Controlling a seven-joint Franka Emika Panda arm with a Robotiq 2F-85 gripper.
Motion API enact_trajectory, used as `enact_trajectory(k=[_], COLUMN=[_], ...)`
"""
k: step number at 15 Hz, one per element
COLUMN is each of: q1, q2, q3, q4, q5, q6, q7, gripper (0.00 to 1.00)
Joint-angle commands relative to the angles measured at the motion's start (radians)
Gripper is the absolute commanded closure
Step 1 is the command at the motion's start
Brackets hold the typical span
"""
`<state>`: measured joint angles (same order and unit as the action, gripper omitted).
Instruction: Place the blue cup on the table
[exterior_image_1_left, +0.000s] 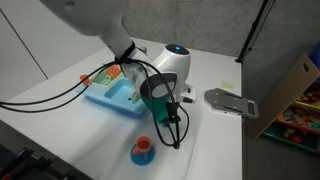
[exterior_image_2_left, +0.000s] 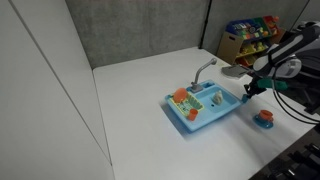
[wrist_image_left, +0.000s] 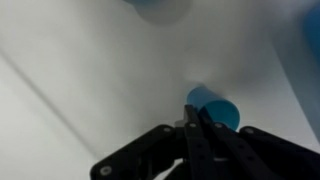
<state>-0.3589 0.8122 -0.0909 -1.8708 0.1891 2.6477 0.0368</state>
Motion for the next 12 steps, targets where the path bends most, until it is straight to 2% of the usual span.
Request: enact_trajectory(k=[1,2,3,9,11,12], q1=[-0.026,-0.028,-0.029,-0.017,-0.006,-0.005], q2=[-0.004,-0.004,-0.004,-0.049,-0.072,-0.086], q3=[0.022,0.024,0.024,0.008,-0.010,-0.015], q4=[-0.007,-0.007,-0.008,-0.031,-0.039,-0.043], q5=[0.026,0.026,0.026,0.020,0.015,0.014], q6=[0.018,0.018,0.017,0.009,0.005,-0.001], q7=[-0.047,-0.048,-0.048,-0.031,-0.012,-0.009], gripper=[0.84,0.68,0.63,0.15,0.01,0.00])
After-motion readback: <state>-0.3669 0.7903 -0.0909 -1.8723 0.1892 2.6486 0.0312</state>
